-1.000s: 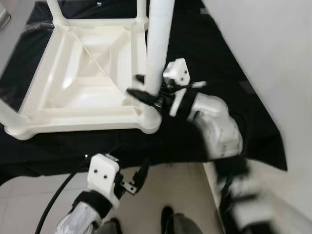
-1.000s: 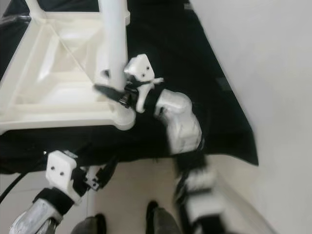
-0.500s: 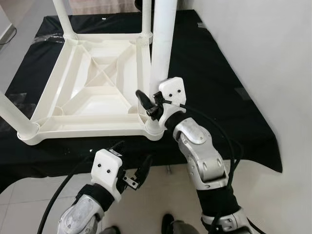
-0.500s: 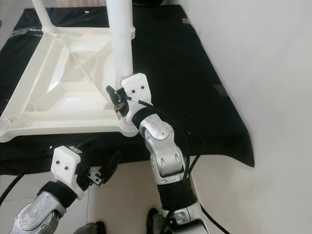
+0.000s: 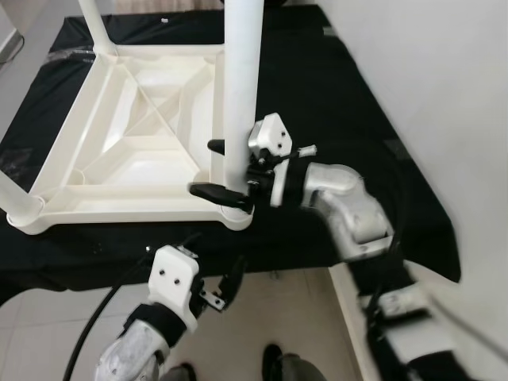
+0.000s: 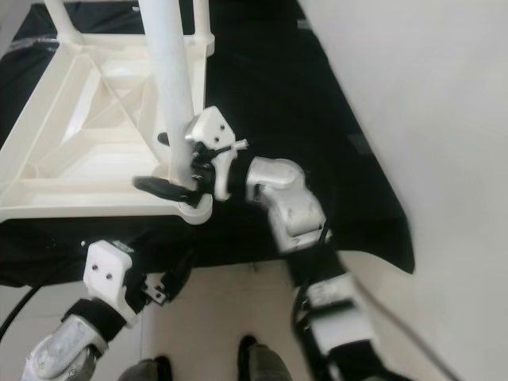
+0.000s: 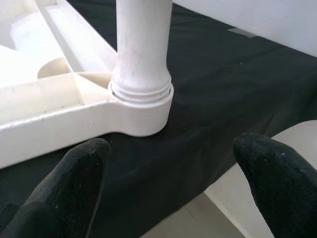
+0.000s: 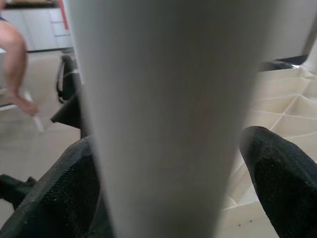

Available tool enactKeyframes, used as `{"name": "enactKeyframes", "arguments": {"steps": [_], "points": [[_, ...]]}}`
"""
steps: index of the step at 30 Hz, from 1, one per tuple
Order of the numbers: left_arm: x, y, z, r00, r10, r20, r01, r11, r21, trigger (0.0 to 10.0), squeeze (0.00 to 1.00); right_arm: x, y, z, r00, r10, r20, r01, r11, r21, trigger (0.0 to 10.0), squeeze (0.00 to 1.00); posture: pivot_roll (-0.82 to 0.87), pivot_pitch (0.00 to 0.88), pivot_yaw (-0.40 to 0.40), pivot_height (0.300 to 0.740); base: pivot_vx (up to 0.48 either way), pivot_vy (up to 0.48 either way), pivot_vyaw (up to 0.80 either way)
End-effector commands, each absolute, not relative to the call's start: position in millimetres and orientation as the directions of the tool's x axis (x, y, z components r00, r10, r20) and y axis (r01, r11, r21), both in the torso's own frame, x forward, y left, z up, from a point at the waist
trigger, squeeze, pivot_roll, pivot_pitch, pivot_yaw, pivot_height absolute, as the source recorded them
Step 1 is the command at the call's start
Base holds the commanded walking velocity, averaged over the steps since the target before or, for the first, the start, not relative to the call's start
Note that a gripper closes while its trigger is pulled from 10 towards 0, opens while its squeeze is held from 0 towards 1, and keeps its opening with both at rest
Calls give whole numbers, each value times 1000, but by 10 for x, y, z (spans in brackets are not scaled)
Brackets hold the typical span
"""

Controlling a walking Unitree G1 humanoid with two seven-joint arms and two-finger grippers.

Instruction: Building children table

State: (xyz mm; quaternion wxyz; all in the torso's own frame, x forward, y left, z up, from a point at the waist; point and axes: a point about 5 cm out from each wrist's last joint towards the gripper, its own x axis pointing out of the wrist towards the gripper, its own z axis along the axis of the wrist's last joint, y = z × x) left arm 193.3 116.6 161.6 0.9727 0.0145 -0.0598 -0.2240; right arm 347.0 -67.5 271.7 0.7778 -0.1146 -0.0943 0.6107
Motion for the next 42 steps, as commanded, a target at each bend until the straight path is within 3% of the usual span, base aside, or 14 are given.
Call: {"name": "enactKeyframes", "arguments": {"steps": [1, 10, 12, 13, 14, 26, 28, 30, 31, 32, 33, 34, 38, 42], "points": [[1901, 1163, 1615, 893, -439, 104, 435, 899, 59, 10000, 0, 3460, -646, 2708, 189, 982, 14, -939, 185, -290, 10000, 0, 148, 257, -65, 740, 0, 0, 0], [1800, 1193, 1632, 901, -425, 90, 421, 905, 55, 10000, 0, 3551, -740, 2762, -54, 999, 4, -976, -52, -211, 10000, 0, 180, 301, -63, 740, 0, 0, 0], [1800, 1193, 1632, 901, -425, 90, 421, 905, 55, 10000, 0, 3551, -740, 2762, -54, 999, 4, -976, -52, -211, 10000, 0, 180, 301, -63, 740, 0, 0, 0], [1790, 1197, 1634, 902, -424, 88, 420, 906, 55, 10000, 0, 3557, -742, 2757, -77, 997, 14, -977, -72, -201, 8706, 0, 181, 302, -62, 740, 0, 0, 0], [1783, 1200, 1633, 902, -423, 86, 420, 906, 54, 10000, 0, 3564, -746, 2753, -85, 996, 23, -977, -79, -196, 314, 0, 182, 305, -60, 740, 0, 0, 0], [1791, 1211, 1629, 903, -423, 81, 420, 906, 52, 10000, 0, 3554, -893, 2698, -48, 997, 54, -977, -35, -209, 0, 0, 158, 300, -50, 740, 0, 0, 0], [1809, 1207, 1626, 901, -425, 84, 422, 905, 49, 10000, 0, 3470, -1032, 2604, 111, 991, 73, -966, 125, -227, 0, 0, 122, 295, -62, 740, 0, 0, 0], [1809, 1207, 1626, 901, -425, 84, 422, 905, 49, 10000, 0, 3470, -1032, 2604, 111, 991, 73, -966, 125, -227, 0, 0, 122, 295, -62, 740, 0, 0, 0], [1815, 1206, 1627, 901, -426, 85, 423, 905, 48, 10000, 0, 3422, -1059, 2524, 239, 967, 89, -947, 253, -198, 0, 0, 116, 297, -62, 740, 0, 0, 0], [1815, 1206, 1627, 901, -426, 85, 423, 905, 48, 10000, 0, 3422, -1059, 2524, 239, 967, 89, -947, 253, -198, 0, 0, 116, 297, -62, 740, 0, 0, 0], [1818, 1212, 1628, 900, -427, 85, 424, 904, 48, 10000, 0, 3428, -972, 2354, 571, 809, 137, -804, 585, -104, 0, 0, 103, 297, -56, 740, 0, 0, 0], [1832, 1225, 1631, 900, -428, 85, 425, 904, 48, 10000, 0, 3266, -981, 1962, 802, 597, 8, -597, 802, -23, 0, 0, 77, 297, -42, 740, 0, 0, 0], [1880, 1221, 1630, 891, -445, 88, 442, 896, 45, 10000, 0, 2912, -882, 1536, 908, 391, -150, -396, 918, -1, 0, 0, 68, 287, -30, 740, 0, 0, 0], [1934, 1213, 1613, 884, -459, 87, 457, 889, 43, 10000, 0, 2997, -680, 1703, 890, 448, -77, -451, 893, -13, 0, 0, 65, 264, -31, 740, 0, 0, 0]]}}
